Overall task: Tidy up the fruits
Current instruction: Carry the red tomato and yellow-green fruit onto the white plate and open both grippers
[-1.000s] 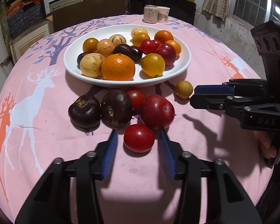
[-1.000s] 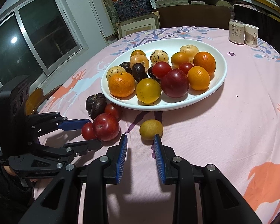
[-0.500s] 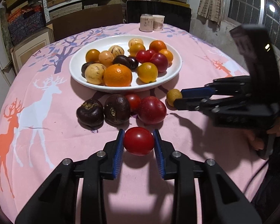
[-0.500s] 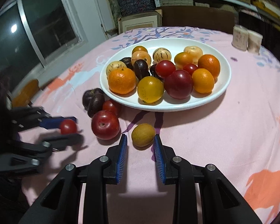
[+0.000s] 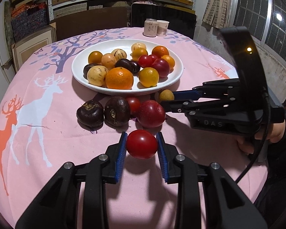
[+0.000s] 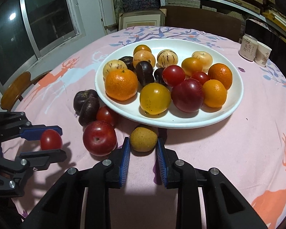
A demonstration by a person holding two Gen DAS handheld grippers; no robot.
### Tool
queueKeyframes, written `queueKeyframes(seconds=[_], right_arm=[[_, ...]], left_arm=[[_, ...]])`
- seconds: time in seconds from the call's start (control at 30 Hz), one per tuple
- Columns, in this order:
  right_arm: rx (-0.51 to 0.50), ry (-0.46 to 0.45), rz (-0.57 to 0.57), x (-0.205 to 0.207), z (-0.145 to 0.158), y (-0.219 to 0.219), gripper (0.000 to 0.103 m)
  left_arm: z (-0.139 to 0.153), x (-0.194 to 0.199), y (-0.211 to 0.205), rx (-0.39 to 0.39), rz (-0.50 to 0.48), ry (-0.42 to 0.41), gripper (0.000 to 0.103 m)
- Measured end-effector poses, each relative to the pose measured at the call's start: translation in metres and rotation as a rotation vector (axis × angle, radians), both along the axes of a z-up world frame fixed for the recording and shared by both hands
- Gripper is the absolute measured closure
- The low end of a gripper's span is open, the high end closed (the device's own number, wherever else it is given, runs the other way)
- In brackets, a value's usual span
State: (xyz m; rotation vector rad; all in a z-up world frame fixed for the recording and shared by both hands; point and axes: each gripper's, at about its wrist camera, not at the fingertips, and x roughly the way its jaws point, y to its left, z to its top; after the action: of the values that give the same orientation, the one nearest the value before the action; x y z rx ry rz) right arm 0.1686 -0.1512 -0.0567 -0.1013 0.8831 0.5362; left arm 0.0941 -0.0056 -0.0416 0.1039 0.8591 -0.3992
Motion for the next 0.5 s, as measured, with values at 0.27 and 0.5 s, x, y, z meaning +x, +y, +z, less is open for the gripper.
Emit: queueKeyframes(seconds=[0.27,0.5], right_arm=[[0.074,-0.033,0.028,-0.031,0.019,-0.019,0.075],[0.126,-0.125,-0.042,-0.011,0.062,-0.04,0.075]], left_arm=[[0.013,-0.001,0.012,-0.05,0.029,-0.021,0.073],[0.047,0.037,0.002,-0.065,0.019,-0.074,0.073]])
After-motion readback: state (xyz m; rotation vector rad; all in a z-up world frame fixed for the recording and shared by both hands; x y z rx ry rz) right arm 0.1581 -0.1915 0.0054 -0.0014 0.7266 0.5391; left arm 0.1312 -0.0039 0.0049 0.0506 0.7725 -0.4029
